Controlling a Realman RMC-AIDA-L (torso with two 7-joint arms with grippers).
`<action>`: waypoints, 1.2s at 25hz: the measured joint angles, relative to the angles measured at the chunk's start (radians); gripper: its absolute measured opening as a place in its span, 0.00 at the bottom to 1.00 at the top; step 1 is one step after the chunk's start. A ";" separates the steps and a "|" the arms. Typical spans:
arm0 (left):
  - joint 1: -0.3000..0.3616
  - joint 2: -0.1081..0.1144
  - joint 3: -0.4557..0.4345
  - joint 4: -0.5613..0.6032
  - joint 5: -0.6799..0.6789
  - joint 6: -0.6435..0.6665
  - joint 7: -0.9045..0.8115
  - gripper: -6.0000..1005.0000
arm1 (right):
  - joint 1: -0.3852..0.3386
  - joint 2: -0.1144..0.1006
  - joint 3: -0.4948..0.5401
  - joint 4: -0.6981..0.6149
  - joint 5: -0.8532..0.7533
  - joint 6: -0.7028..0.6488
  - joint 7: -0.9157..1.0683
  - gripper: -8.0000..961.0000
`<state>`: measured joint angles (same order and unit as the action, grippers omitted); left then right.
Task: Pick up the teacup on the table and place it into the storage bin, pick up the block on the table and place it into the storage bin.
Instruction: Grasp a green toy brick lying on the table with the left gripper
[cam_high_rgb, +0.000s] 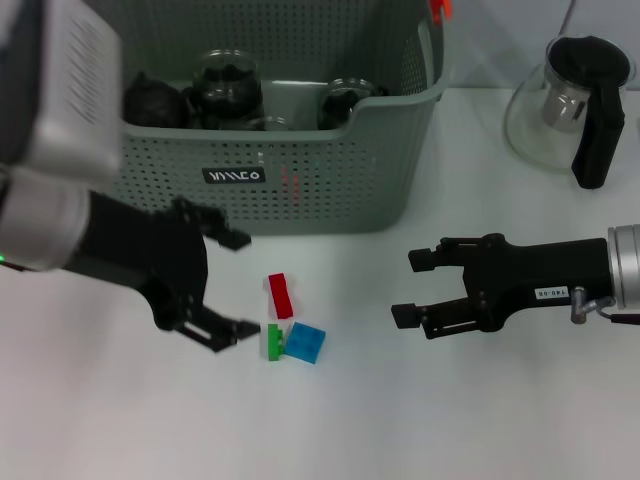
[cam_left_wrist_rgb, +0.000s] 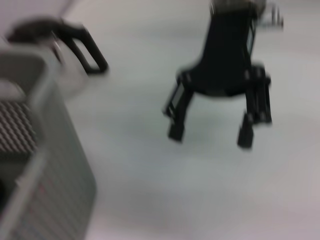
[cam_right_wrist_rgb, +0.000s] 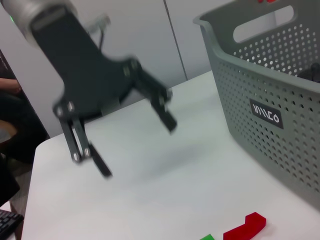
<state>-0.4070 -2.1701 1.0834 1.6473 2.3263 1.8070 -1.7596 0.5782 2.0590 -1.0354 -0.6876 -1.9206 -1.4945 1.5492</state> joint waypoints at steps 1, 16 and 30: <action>0.003 -0.003 0.031 -0.016 0.028 -0.016 0.004 0.92 | 0.000 0.000 0.000 0.000 0.000 0.000 0.000 0.96; -0.100 -0.002 0.412 -0.272 0.296 -0.285 -0.149 0.92 | -0.001 0.000 0.012 0.011 0.000 0.002 0.009 0.96; -0.193 -0.002 0.518 -0.400 0.338 -0.343 -0.271 0.92 | -0.008 0.000 0.014 0.011 0.000 0.002 0.001 0.96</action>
<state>-0.5999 -2.1722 1.6012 1.2475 2.6643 1.4644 -2.0308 0.5701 2.0586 -1.0214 -0.6763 -1.9206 -1.4926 1.5502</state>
